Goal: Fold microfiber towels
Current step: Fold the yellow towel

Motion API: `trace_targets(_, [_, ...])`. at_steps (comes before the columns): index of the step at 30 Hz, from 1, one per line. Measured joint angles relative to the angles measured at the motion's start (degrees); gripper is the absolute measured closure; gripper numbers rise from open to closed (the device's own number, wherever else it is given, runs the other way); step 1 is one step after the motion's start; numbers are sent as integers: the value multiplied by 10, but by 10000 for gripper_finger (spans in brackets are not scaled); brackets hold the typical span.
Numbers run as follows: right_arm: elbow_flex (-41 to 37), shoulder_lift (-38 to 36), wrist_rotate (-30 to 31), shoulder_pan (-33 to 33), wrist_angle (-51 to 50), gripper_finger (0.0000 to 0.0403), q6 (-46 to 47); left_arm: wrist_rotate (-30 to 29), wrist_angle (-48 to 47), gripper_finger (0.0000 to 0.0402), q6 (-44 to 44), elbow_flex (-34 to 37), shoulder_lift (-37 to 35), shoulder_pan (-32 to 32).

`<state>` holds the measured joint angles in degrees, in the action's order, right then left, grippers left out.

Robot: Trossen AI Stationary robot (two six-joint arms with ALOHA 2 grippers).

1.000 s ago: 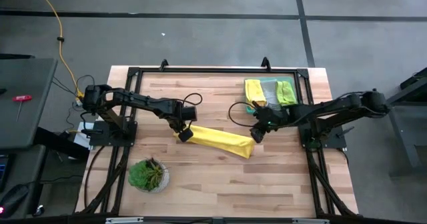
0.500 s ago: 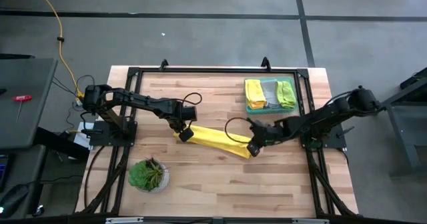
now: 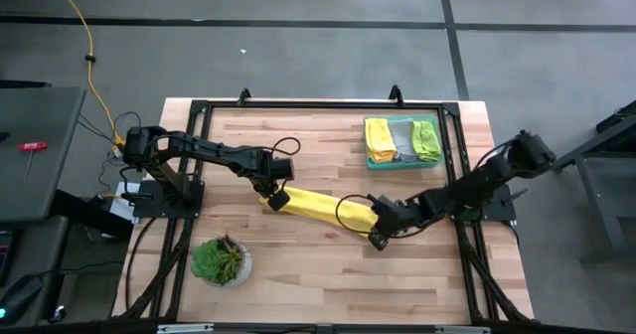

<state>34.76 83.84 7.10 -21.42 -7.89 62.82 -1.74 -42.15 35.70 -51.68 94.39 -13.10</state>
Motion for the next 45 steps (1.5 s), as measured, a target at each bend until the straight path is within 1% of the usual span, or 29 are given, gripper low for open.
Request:
trace_targets(5, [0,-73,16,-8,-5,403,-80,7,0,400,2,0,0,0])
trace_targets(8, [0,-102,-13,-8,-11,402,-143,15,0,400,2,0,0,0])
trace_targets(10, [0,-106,-44,-2,-17,397,-166,15,0,400,2,0,0,0])
trace_targets(13, [0,-104,-96,10,-42,370,-189,15,0,400,2,0,0,0])
trace_targets(17, [0,-103,-104,24,-70,306,-207,15,0,400,2,0,0,0])
trace_targets(21, [1,-103,-72,39,-104,240,-234,15,0,400,12,0,0,0])
trace_targets(24, [13,-103,-23,42,-140,217,-261,15,0,400,16,0,0,0])
trace_targets(27, [27,-103,14,41,-157,214,-299,15,0,400,16,0,0,0])
trace_targets(31, [41,-88,15,35,-162,217,-351,15,0,400,16,0,0,0])
trace_targets(35, [68,-44,15,13,-183,219,-413,15,1,400,16,0,0,0])
trace_targets(38, [112,-7,61,-4,-231,219,-447,15,1,400,16,0,0,0])
trace_targets(40, [141,14,80,-13,-240,219,-463,14,1,400,16,0,0,0])
trace_targets(45, [174,59,80,-26,-277,220,-478,13,2,400,14,0,0,0])
